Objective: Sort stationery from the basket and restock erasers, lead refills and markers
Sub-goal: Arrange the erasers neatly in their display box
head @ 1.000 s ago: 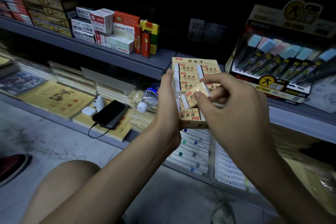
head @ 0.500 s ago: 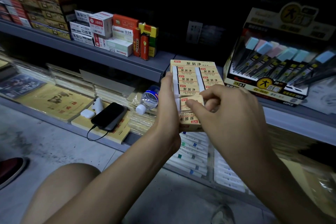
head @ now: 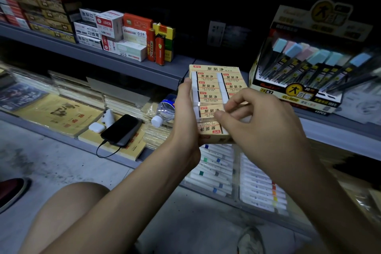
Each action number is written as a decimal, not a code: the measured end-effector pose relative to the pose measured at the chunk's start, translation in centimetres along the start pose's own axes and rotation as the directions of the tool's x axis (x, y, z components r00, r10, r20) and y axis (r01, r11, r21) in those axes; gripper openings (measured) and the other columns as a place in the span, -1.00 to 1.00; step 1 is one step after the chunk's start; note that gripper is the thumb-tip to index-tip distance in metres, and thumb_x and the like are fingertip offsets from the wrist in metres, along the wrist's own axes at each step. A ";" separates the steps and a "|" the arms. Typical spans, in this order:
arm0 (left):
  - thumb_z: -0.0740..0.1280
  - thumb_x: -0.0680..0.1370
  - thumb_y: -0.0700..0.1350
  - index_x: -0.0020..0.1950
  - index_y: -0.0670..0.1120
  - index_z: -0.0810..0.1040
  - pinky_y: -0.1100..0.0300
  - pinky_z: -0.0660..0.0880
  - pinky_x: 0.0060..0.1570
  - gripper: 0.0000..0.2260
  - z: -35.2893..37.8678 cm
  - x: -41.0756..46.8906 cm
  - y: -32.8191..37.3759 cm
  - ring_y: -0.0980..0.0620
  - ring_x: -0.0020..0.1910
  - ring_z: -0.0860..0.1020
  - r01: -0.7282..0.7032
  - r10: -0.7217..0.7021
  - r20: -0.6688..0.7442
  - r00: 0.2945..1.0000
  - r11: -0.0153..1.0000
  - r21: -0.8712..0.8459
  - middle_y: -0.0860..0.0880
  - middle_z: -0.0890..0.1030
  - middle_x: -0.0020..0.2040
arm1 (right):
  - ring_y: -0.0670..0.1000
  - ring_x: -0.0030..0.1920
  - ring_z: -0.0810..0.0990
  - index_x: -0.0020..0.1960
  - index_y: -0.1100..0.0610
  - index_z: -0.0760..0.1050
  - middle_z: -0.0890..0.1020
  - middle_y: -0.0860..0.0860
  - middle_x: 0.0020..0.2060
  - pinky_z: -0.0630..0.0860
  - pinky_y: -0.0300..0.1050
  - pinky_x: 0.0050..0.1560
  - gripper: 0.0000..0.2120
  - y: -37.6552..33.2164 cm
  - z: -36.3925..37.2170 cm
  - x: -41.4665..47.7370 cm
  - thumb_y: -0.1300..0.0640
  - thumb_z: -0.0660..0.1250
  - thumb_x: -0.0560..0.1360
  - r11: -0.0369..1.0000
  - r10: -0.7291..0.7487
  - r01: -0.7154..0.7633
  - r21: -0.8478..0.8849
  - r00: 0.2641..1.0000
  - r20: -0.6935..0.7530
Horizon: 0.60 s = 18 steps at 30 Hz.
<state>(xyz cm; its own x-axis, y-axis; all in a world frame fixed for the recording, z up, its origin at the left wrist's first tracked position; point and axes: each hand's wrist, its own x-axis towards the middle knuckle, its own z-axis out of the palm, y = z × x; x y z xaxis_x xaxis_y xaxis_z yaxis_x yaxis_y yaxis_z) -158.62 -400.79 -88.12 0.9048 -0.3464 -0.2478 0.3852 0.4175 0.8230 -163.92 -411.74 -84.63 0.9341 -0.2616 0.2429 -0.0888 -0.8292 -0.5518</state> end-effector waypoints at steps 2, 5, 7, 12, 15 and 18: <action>-0.01 0.66 0.28 0.16 0.01 0.69 0.22 0.59 -0.39 -0.45 0.1 -0.1 0.1 0.02 -0.22 0.73 0.000 0.000 0.002 1.000 1.000 -0.002 -0.05 0.76 -0.05 | -0.24 -0.22 0.61 -0.11 -0.11 0.53 0.67 -0.23 -0.33 0.52 -0.17 -0.23 -0.80 -0.1 -0.6 -0.1 -0.15 0.51 0.44 0.999 0.011 -0.009 -0.033 0.998 0.062; 0.10 0.66 0.10 0.16 -0.03 0.66 0.23 0.55 -0.44 -0.62 0.0 -0.2 0.0 0.04 -0.29 0.70 -0.001 0.001 0.021 1.000 1.000 0.011 -0.02 0.76 -0.11 | -0.24 -0.29 0.57 -0.06 -0.13 0.53 0.66 -0.22 -0.28 0.42 -0.21 -0.32 -0.76 -0.3 -0.7 -0.3 -0.11 0.57 0.40 0.999 0.008 -0.005 -0.045 0.997 0.070; 0.14 0.61 -0.05 0.17 -0.05 0.64 0.19 0.58 -0.40 -0.69 -0.2 -0.1 -0.1 0.03 -0.28 0.68 -0.001 0.000 0.042 0.999 1.000 0.016 -0.05 0.75 -0.11 | -0.22 -0.31 0.57 -0.08 -0.12 0.52 0.66 -0.20 -0.29 0.43 -0.20 -0.33 -0.73 -0.3 -0.8 -0.2 -0.07 0.60 0.38 1.000 0.024 -0.024 -0.014 0.997 0.068; 0.13 0.51 -0.23 0.15 -0.07 0.63 0.18 0.59 -0.27 -0.66 -0.5 0.1 -0.4 0.02 -0.25 0.66 0.009 -0.010 0.108 0.994 1.000 0.011 -0.06 0.75 -0.07 | -0.16 -0.29 0.60 -0.10 -0.08 0.50 0.68 -0.14 -0.31 0.55 -0.09 -0.21 -0.66 0.1 -1.3 0.3 0.02 0.65 0.33 0.990 0.085 -0.098 0.103 0.988 0.130; 0.14 0.51 -0.23 0.08 -0.09 0.64 0.18 0.58 -0.28 -0.69 -0.5 0.2 -0.4 0.01 -0.28 0.66 0.009 -0.011 0.095 0.995 1.000 0.020 -0.05 0.74 -0.11 | -0.12 -0.27 0.65 -0.11 -0.06 0.52 0.70 -0.16 -0.33 0.62 0.00 -0.14 -0.65 0.2 -1.4 0.8 0.05 0.67 0.30 0.976 0.122 -0.150 0.161 0.978 0.171; 0.14 0.52 -0.22 0.04 -0.11 0.63 0.15 0.56 -0.23 -0.72 -0.4 0.1 -0.4 0.00 -0.29 0.65 0.024 -0.026 0.069 0.997 0.999 0.030 -0.06 0.73 -0.15 | -0.01 -0.24 0.71 -0.13 0.00 0.55 0.70 -0.11 -0.35 0.67 0.15 -0.09 -0.67 0.3 -1.6 1.3 0.11 0.68 0.29 0.959 0.152 -0.200 0.203 0.962 0.227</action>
<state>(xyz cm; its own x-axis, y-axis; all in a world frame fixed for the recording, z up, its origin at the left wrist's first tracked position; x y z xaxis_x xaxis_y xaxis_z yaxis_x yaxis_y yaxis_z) -158.64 -400.68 -88.71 0.8797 -0.4145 -0.2332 0.4013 0.3839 0.8316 -163.32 -413.11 -83.17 0.9636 -0.2655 -0.0319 -0.2015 -0.6426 -0.7392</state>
